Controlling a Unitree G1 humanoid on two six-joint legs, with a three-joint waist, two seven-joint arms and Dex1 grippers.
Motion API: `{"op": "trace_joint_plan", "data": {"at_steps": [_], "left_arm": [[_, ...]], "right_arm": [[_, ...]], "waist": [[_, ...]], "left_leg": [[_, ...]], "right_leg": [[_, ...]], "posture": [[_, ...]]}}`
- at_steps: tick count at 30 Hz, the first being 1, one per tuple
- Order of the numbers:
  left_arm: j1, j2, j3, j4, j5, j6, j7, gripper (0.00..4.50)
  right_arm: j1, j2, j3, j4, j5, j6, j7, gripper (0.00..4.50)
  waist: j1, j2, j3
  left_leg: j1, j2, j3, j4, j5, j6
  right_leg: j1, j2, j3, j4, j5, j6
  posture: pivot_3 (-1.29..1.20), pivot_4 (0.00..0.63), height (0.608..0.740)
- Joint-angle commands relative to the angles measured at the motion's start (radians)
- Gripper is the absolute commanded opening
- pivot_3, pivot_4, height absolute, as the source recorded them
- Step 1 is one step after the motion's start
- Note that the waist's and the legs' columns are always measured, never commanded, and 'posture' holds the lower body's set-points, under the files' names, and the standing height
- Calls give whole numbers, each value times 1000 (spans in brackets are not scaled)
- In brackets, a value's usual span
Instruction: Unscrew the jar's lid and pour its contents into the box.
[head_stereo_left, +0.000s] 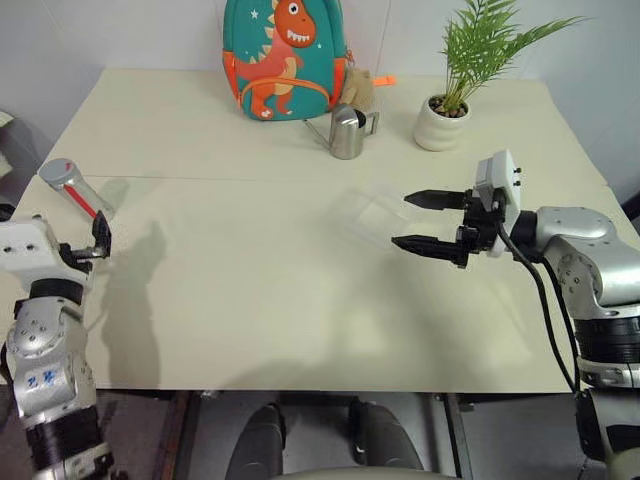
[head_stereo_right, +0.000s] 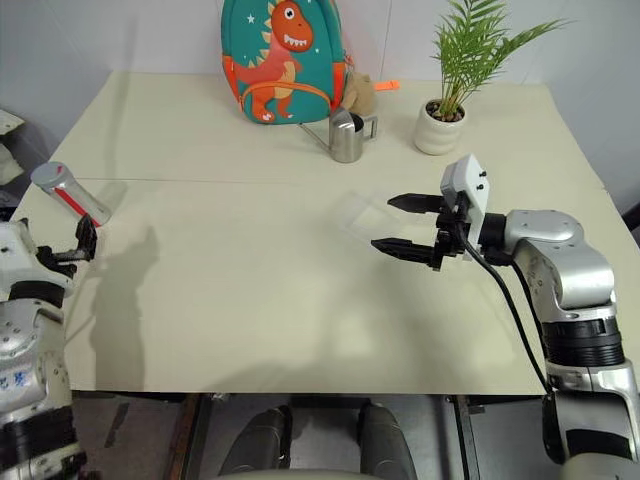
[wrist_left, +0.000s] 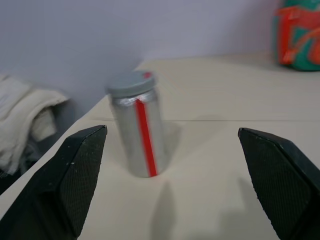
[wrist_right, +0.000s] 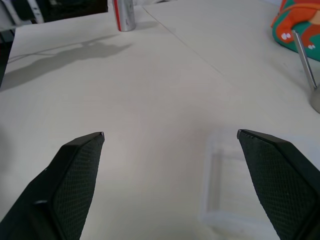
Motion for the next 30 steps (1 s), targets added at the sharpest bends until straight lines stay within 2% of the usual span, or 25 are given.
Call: {"op": "trace_joint_plan", "data": {"at_steps": [1,16,30], "left_arm": [[-83,19,1,128,35,-36,61,4488],[-428,108,-78,735,78,-308,49,4488],[-590,162,-120,1022,75,-445,56,4488]], "right_arm": [[-25,14,-1,5,-9,-40,16,4500],[-14,29,-2,3,-22,-62,23,4500],[-5,27,-4,-3,-25,-61,19,4500]], "waist": [[4,0,0],[15,0,0],[13,0,0]], "left_leg": [[0,0,0,0,0,0],[-1,0,1,0,0,-1],[-1,0,1,0,0,-1]], "right_leg": [[0,0,0,0,0,0],[-1,0,0,0,0,1],[-1,0,0,1,1,2]], "posture": [[0,150,740],[0,150,740],[0,150,740]]}}
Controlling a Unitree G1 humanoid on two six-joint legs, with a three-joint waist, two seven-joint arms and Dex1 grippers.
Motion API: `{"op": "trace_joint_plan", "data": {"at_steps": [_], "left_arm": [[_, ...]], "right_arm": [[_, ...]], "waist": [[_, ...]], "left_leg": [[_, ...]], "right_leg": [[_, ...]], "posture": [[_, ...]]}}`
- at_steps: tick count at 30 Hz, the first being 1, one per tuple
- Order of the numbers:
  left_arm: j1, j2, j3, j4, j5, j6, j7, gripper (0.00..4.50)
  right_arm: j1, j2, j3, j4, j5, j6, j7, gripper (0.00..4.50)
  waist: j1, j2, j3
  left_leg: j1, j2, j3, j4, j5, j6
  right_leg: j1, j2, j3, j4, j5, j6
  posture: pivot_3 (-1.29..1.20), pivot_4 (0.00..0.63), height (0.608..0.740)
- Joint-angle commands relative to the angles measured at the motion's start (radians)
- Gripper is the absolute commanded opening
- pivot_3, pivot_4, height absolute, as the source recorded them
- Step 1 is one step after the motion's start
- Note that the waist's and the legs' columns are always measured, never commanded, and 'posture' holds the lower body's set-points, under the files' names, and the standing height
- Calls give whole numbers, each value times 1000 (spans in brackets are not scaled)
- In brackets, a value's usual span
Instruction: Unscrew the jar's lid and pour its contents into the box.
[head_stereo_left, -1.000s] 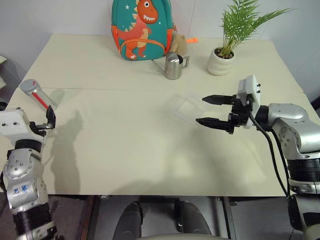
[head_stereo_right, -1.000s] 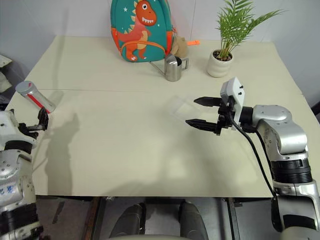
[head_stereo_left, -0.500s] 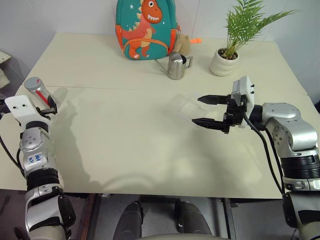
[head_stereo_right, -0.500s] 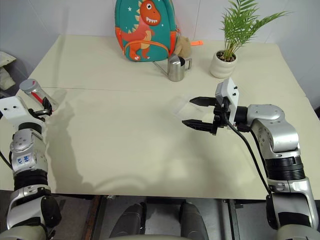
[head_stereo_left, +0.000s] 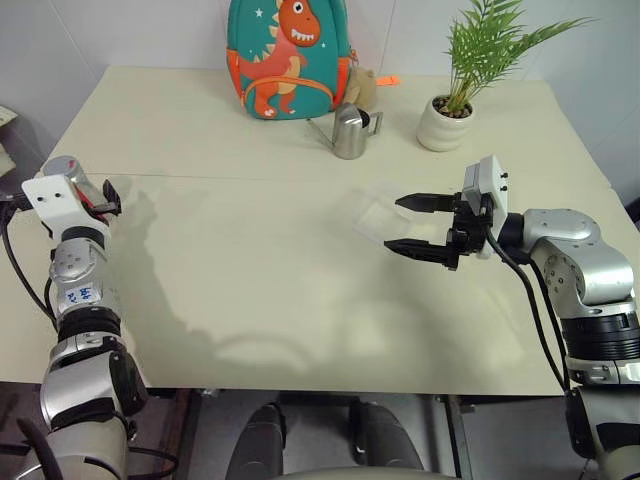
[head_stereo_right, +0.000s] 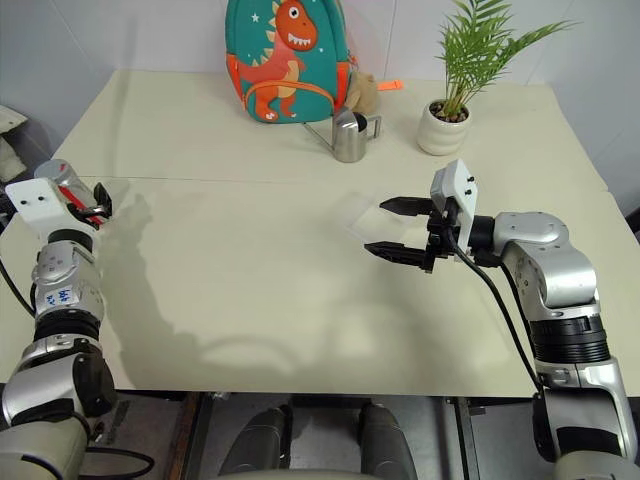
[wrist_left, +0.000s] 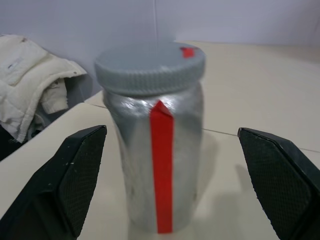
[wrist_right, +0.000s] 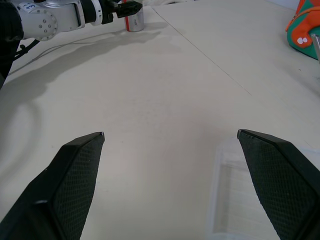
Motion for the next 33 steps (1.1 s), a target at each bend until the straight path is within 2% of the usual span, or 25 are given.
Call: {"op": "trace_joint_plan", "data": {"at_steps": [1,10,13,19,28,31,33], "left_arm": [[-32,29,-4,20,1,-45,6,4488],[-58,51,-7,76,0,-68,24,4488],[-70,58,-12,97,4,-58,45,3874],[-76,51,-26,105,-1,-94,23,2022],[-52,43,-42,56,-13,-117,-31,1973],[-16,17,-49,-41,-42,-102,-123,1973],[42,-11,-68,-180,-74,-64,-212,1973]], "right_arm": [[-6,-3,-25,-32,7,-17,-1,4500],[-6,-3,-22,-25,-2,-22,-4,4500],[-10,-2,-19,-20,-8,-25,-5,4500],[-14,-1,-20,-19,-10,-27,-9,4500],[2,-4,-27,-62,3,-7,-31,4500],[16,-4,-31,-116,19,18,-50,4500],[23,1,-33,-164,32,44,-75,4500]], "waist": [[-1,0,0],[-2,0,0],[0,0,0],[0,0,0],[0,0,0],[0,0,0],[0,0,0]], "left_leg": [[0,0,0,0,0,0],[0,0,0,0,0,0],[0,0,0,0,0,0],[0,0,0,0,0,0],[-1,0,1,0,0,0],[-1,0,1,0,0,0],[-1,0,1,0,0,0]], "right_leg": [[0,0,0,0,0,0],[0,0,0,1,0,0],[0,0,0,1,0,1],[0,0,0,2,0,1],[0,0,0,2,0,1],[0,0,0,2,0,1],[0,0,0,2,0,1]], "posture": [[0,150,740],[0,150,740],[0,150,740],[0,150,740],[0,150,740],[0,150,740],[0,150,740]]}}
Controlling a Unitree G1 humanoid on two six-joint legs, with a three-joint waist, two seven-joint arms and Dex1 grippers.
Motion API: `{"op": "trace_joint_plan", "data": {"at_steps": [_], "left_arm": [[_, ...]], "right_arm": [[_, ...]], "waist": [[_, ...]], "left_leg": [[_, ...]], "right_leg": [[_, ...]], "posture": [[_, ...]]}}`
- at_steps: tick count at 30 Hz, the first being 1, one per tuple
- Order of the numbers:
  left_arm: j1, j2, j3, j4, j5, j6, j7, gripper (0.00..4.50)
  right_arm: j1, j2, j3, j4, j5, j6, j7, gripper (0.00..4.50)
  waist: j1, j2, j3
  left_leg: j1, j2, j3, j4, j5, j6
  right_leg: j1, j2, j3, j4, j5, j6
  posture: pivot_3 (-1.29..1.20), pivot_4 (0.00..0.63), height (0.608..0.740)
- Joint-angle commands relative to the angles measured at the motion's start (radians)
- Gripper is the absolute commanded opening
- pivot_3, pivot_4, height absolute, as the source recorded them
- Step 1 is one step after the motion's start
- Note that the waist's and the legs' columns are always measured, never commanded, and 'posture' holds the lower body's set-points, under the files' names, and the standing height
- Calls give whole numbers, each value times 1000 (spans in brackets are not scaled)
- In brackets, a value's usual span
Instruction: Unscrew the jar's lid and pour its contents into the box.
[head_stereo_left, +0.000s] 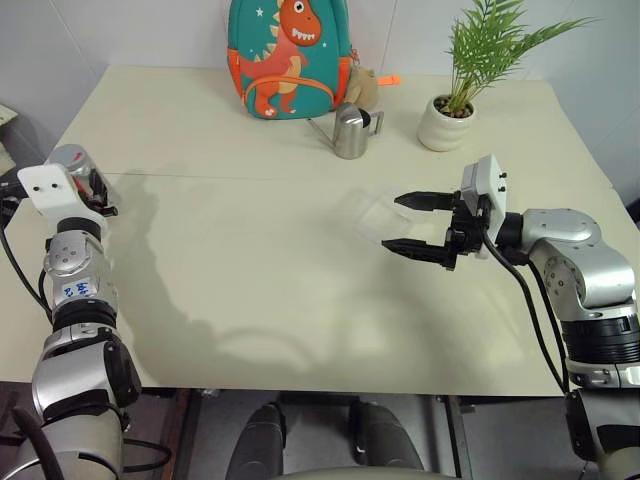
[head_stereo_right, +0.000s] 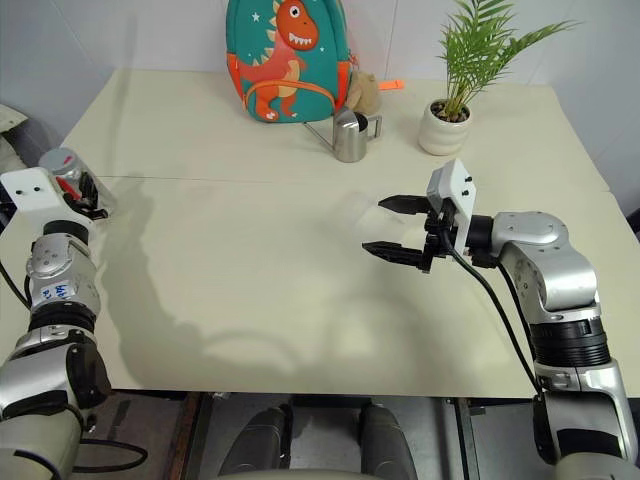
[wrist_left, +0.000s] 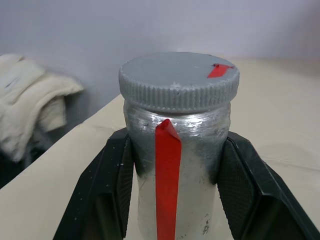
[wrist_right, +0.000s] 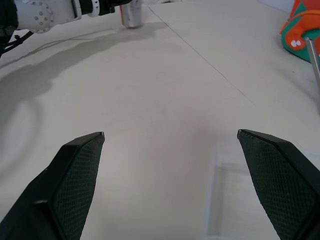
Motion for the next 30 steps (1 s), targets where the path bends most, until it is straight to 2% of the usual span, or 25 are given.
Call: {"op": "trace_joint_plan", "data": {"at_steps": [1,5,8,11,14,18,23,30], "left_arm": [[79,-31,-31,-241,-58,53,-133,1973],[190,-70,-61,-545,-154,201,-251,1973],[271,-63,-121,-789,-224,375,-352,1973],[307,-57,-141,-932,-284,509,-397,1973],[335,2,-232,-1068,-322,643,-537,1973],[313,40,-295,-1122,-349,773,-622,1973],[263,33,-338,-1139,-365,846,-695,1973],[186,-16,-386,-1119,-338,777,-793,1973]], "right_arm": [[6,4,-33,-101,36,34,-40,4500],[11,18,-35,-180,57,81,-101,4500],[17,47,-40,-282,90,136,-184,4500],[22,64,-44,-351,113,179,-245,4500],[21,100,-54,-440,150,235,-345,4500],[15,143,-59,-514,186,292,-455,4500],[15,193,-52,-576,214,354,-579,4500],[7,272,-15,-647,211,422,-739,4500]], "waist": [[0,0,0],[-2,0,0],[-2,0,0],[-1,0,0],[-2,0,0],[-2,0,0],[-2,0,0],[-2,0,0]], "left_leg": [[0,0,0,0,0,0],[0,1,0,0,0,0],[0,1,0,0,0,0],[0,1,0,0,0,0],[1,1,0,1,0,0],[2,1,1,1,0,0],[2,1,0,1,0,0],[1,1,0,1,0,0]], "right_leg": [[0,0,0,0,0,0],[0,0,1,0,0,0],[0,0,1,1,0,0],[0,0,2,0,0,0],[0,0,2,-1,0,0],[0,1,3,-1,-1,-1],[0,1,3,-1,-1,-2],[-1,2,3,-1,-1,-2]], "posture": [[0,150,740],[0,150,740],[0,150,740],[0,150,740],[0,150,740],[0,150,740],[0,150,740],[0,150,740]]}}
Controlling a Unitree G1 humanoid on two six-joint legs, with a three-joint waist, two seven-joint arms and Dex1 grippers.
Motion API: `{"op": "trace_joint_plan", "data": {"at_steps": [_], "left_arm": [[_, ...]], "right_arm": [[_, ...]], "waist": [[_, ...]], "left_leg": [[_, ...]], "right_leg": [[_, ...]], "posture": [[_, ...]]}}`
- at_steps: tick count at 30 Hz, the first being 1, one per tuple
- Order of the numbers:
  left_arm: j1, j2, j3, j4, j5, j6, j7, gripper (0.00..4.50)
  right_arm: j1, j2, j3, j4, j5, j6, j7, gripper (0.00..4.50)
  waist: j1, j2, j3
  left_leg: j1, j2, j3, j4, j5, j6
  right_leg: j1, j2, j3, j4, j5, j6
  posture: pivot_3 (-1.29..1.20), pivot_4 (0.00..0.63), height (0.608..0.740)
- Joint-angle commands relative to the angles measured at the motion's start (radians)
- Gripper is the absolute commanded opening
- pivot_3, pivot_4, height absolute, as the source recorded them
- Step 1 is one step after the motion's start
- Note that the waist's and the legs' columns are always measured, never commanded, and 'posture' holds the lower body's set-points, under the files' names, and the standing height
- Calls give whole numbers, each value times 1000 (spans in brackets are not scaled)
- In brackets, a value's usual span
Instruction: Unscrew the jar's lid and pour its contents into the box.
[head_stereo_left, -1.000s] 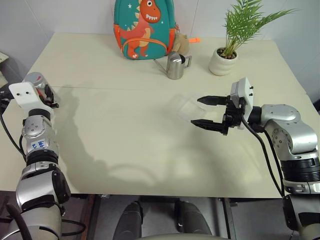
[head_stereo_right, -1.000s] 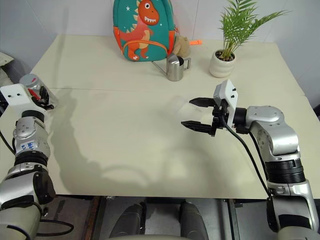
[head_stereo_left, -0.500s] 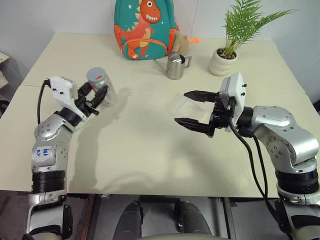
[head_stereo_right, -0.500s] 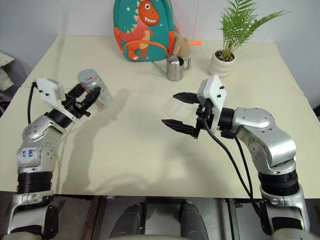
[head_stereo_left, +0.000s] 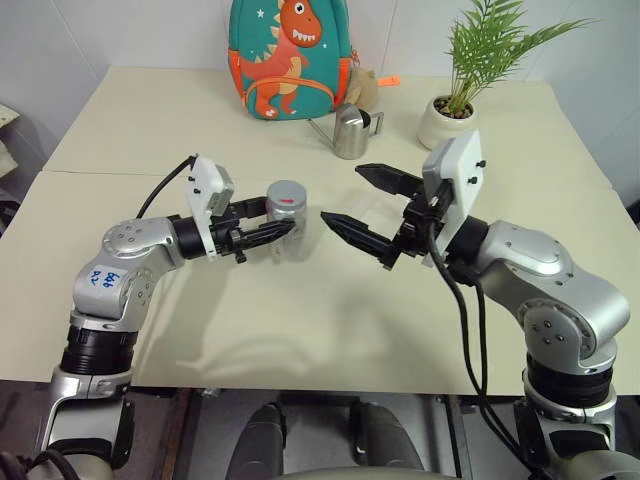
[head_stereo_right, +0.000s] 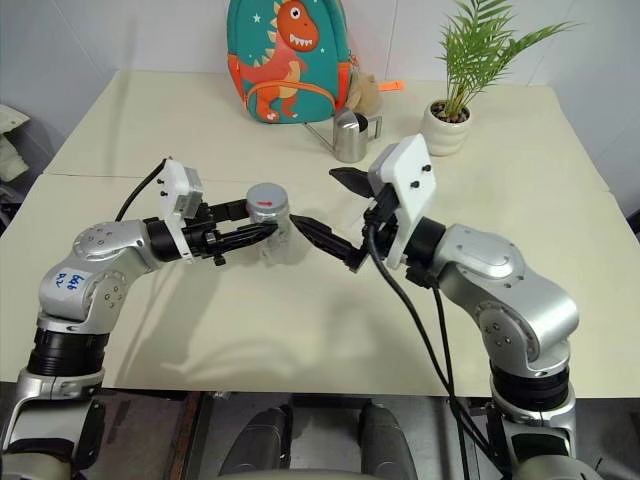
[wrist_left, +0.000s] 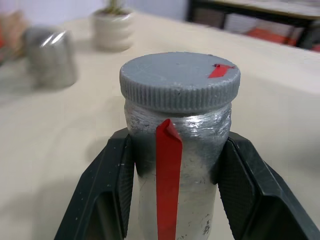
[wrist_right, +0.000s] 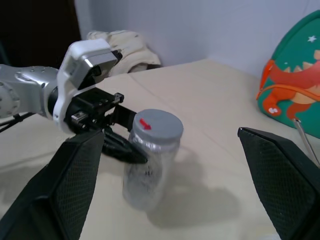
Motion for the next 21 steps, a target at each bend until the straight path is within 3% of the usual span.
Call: {"op": "trace_joint_plan", "data": {"at_steps": [1,9,21], "left_arm": [[-35,-21,-5,-18,-2,-50,-44,1973],[-70,-70,-36,-8,8,-103,-115,1973],[-84,-110,-49,-3,28,-118,-123,1973]], "right_arm": [[-24,28,5,-61,9,19,-71,4500],[-29,87,81,-85,-64,30,-194,4500],[-16,116,106,-96,-87,51,-242,4500]], "waist": [[0,0,0],[-2,0,0],[-1,0,0]], "left_leg": [[0,0,0,0,0,0],[0,1,0,0,0,0],[0,1,0,0,0,1]], "right_leg": [[0,0,0,0,0,0],[0,1,1,0,0,0],[-1,3,2,0,0,0]], "posture": [[0,150,740],[0,150,740],[0,150,740]]}}
